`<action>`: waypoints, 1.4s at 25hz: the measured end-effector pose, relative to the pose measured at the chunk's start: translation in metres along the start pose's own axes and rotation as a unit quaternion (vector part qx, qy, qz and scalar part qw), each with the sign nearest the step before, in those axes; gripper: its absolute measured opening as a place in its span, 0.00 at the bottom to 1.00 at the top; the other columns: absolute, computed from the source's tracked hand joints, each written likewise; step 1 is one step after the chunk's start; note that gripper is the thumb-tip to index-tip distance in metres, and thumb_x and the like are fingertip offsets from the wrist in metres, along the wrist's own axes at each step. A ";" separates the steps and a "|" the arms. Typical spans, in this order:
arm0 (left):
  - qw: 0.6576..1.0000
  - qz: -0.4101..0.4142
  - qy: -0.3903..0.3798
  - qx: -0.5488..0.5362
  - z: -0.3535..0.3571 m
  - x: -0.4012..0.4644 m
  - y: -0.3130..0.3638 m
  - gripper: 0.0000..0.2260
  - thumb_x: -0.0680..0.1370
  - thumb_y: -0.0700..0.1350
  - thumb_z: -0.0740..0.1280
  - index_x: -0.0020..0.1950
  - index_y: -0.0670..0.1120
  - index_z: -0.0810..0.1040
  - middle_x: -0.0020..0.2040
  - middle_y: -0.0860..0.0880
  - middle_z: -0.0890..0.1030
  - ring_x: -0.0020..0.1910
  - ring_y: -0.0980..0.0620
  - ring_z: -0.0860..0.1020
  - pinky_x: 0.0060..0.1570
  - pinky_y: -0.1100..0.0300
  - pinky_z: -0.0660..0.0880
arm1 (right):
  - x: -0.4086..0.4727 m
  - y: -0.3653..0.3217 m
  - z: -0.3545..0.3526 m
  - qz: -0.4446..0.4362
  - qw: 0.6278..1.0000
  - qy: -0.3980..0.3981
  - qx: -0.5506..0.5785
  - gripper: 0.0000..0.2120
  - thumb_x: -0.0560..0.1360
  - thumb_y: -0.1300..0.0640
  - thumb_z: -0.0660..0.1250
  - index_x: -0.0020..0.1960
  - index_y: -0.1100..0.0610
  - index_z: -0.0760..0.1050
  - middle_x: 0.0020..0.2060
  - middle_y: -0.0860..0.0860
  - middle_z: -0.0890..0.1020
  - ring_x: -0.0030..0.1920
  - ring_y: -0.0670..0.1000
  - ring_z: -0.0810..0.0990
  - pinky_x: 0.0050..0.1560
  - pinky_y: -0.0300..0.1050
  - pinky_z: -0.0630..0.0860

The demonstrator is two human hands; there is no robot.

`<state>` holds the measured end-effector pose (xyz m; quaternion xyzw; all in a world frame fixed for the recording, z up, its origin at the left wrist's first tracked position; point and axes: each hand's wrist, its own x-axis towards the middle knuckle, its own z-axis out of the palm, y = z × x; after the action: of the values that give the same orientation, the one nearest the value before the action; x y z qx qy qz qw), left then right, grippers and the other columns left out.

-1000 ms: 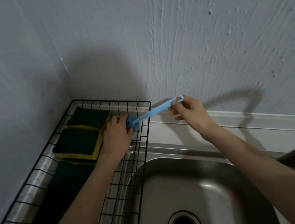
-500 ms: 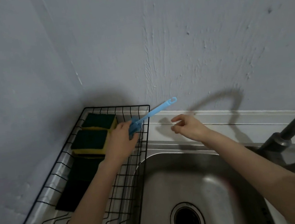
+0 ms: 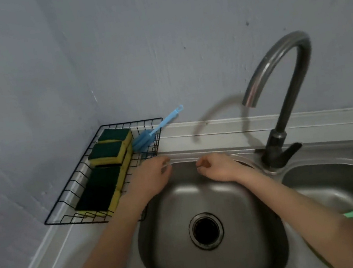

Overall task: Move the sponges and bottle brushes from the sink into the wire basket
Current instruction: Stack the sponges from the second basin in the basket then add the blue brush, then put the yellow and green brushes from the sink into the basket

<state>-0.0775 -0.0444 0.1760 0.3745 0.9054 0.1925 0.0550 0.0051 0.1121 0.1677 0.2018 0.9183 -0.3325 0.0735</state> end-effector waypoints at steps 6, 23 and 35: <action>0.990 -0.024 -0.118 0.075 0.034 -0.035 0.038 0.17 0.79 0.48 0.56 0.67 0.45 0.68 0.66 0.43 0.73 0.64 0.45 0.72 0.64 0.48 0.69 | -0.050 0.055 0.005 0.029 0.998 -0.039 -0.039 0.17 0.75 0.54 0.59 0.63 0.53 0.72 0.63 0.55 0.77 0.65 0.56 0.73 0.67 0.50 0.69; 0.988 -0.013 -0.149 -0.022 0.196 -0.030 0.233 0.14 0.78 0.46 0.58 0.61 0.47 0.74 0.61 0.43 0.78 0.60 0.42 0.75 0.61 0.48 0.73 | -0.121 0.283 -0.049 0.066 0.995 -0.054 -0.057 0.14 0.74 0.60 0.60 0.59 0.57 0.75 0.59 0.55 0.80 0.60 0.55 0.77 0.56 0.43 0.72; 0.942 -0.002 -0.324 0.087 0.299 -0.038 0.283 0.18 0.77 0.42 0.58 0.67 0.44 0.67 0.68 0.41 0.71 0.67 0.41 0.68 0.66 0.49 0.64 | -0.133 0.388 0.007 0.078 0.967 -0.209 -0.127 0.18 0.73 0.61 0.60 0.63 0.56 0.72 0.62 0.58 0.77 0.63 0.57 0.74 0.62 0.48 0.73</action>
<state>0.2083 0.2034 0.0092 0.4177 0.8527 -0.0189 0.3131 0.2887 0.3359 -0.0272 0.1885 0.8986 -0.2411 0.3143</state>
